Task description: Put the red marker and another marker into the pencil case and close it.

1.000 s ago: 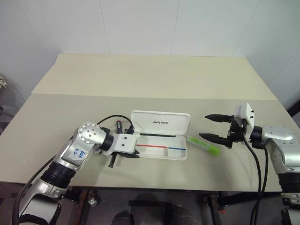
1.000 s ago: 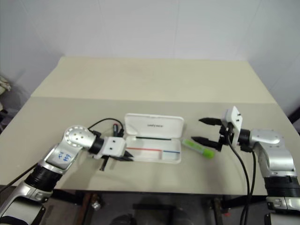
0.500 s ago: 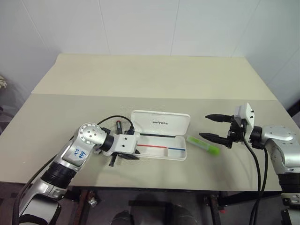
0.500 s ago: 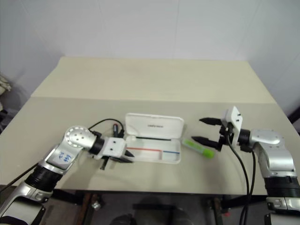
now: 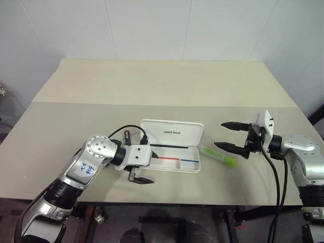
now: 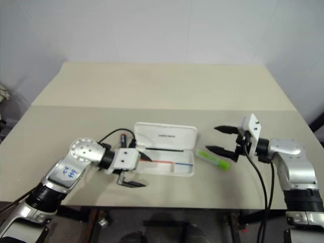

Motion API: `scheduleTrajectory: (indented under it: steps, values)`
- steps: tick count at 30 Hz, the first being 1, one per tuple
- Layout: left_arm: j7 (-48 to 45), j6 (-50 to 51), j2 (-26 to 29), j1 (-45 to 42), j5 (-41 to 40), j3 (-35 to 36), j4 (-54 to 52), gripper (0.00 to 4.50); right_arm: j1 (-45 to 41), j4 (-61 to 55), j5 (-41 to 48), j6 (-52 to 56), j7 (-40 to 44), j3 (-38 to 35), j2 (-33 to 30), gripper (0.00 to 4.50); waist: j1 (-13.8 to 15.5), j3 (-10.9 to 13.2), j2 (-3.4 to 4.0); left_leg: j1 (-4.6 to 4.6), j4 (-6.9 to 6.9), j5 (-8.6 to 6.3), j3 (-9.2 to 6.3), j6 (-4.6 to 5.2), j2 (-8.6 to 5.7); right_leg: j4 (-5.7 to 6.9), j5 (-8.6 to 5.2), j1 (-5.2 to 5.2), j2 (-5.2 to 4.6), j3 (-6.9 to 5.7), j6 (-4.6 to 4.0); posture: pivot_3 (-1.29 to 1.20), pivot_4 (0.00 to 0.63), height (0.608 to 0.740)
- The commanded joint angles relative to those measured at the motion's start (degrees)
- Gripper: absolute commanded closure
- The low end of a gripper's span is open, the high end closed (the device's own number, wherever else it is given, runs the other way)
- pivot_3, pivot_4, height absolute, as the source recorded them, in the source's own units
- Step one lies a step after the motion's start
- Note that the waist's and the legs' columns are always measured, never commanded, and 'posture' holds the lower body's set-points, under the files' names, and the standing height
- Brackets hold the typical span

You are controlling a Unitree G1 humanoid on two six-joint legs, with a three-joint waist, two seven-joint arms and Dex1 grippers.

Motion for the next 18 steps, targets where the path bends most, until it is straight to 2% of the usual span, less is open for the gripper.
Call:
scheduleTrajectory:
  steps: [1, 6, 10, 12, 18]
  values:
    - [4.63, 5.81, -0.50, 1.49, -2.70, 4.29, -7.96, 0.02, -2.01, 0.36, 0.05, -1.09, 0.78, -0.21, 0.06, 0.00, -0.05, 0.00, 0.00, 0.00, 0.00, 0.00, 0.00, 0.00, 0.00, 0.01, 0.00, 0.00, 0.00, 0.01, 0.00, 0.00, 0.150, 0.740]
    - [13.53, 20.24, -4.65, 7.51, -10.37, 12.04, -20.39, 0.02, -4.58, 3.80, -0.96, -2.15, 2.62, 0.42, 0.12, 0.00, -0.05, 0.00, 0.00, 0.01, 0.00, 0.00, 0.00, 0.00, 0.00, 0.03, 0.01, 0.01, 0.02, 0.07, 0.02, 0.00, 0.150, 0.740]
    - [22.41, 28.61, -8.65, 13.73, -13.45, 18.44, -28.34, 0.02, -6.39, 6.03, -0.12, -2.10, 5.69, 0.50, 0.17, 0.00, -0.06, 0.00, 0.00, 0.05, 0.00, 0.01, -0.01, -0.01, 0.00, 0.01, 0.02, 0.02, 0.06, 0.16, 0.03, 0.00, 0.150, 0.740]
    - [25.63, 30.79, -9.86, 16.39, -14.32, 20.85, -30.02, 0.02, -7.18, 6.60, 0.37, -1.98, 6.81, 0.40, 0.40, 0.00, -0.04, 0.00, 0.00, 0.11, 0.00, 0.01, -0.01, -0.01, 0.00, -0.07, 0.02, 0.05, 0.08, 0.22, 0.03, 0.00, 0.150, 0.740]
    - [38.51, 36.17, -20.11, 17.06, -17.95, 27.37, -34.64, 0.02, -7.82, 6.27, 3.60, -0.95, 9.21, -1.59, 0.96, 0.00, 0.13, 0.01, -0.03, 0.22, 0.01, 0.03, -0.03, -0.03, -0.04, -0.04, 0.06, 0.13, 0.08, 0.29, 0.00, 0.00, 0.150, 0.740]
